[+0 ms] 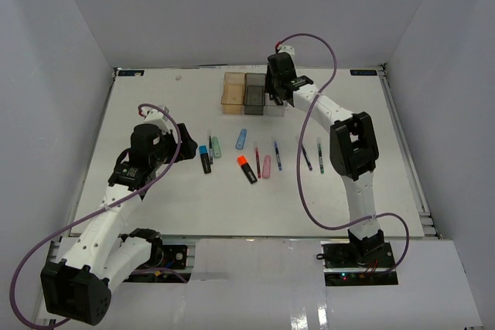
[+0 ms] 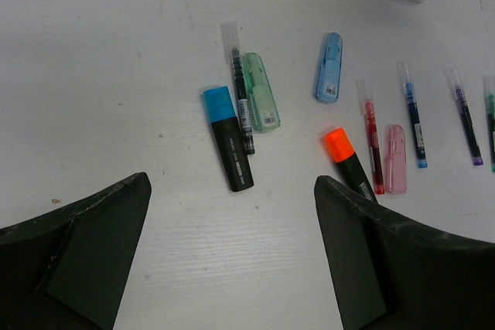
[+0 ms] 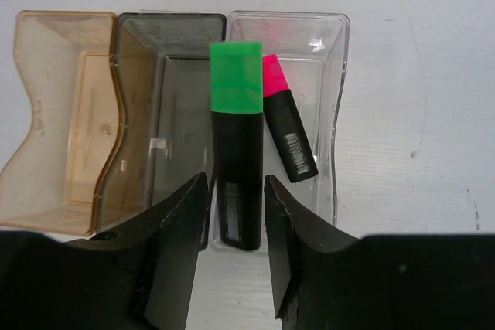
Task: Sort the stationery into containers
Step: Place the pen in the storage box.
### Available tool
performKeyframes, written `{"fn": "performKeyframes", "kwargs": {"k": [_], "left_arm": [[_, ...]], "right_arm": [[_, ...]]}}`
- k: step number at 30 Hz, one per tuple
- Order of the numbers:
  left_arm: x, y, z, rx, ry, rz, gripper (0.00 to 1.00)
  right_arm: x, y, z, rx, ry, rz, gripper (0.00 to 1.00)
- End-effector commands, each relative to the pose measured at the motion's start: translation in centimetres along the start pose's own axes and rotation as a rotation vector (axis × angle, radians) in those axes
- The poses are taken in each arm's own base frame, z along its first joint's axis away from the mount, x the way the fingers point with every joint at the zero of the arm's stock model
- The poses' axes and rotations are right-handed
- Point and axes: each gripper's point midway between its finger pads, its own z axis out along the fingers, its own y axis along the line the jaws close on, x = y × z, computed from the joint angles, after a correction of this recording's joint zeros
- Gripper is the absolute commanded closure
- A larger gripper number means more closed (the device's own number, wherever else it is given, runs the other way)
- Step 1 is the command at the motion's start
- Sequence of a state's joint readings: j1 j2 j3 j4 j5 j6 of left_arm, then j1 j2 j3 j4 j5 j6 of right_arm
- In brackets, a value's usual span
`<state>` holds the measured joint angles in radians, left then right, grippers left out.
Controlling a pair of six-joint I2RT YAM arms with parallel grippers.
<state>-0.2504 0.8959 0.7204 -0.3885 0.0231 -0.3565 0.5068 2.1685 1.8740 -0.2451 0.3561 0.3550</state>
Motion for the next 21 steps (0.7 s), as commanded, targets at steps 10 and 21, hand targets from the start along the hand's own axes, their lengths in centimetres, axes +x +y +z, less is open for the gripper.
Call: {"fn": "performKeyframes", "kwargs": {"k": [10, 21], "left_arm": [[-0.1, -0.2, 0.0, 0.014, 0.002, -0.007, 0.02], [-0.4, -0.1, -0.2, 0.008, -0.011, -0.007, 0.02]], "right_arm": [[-0.8, -0.6, -0.1, -0.008, 0.015, 0.018, 0.45], [4.9, 3.3, -10.7, -0.172, 0.077, -0.195, 0.45]]}}
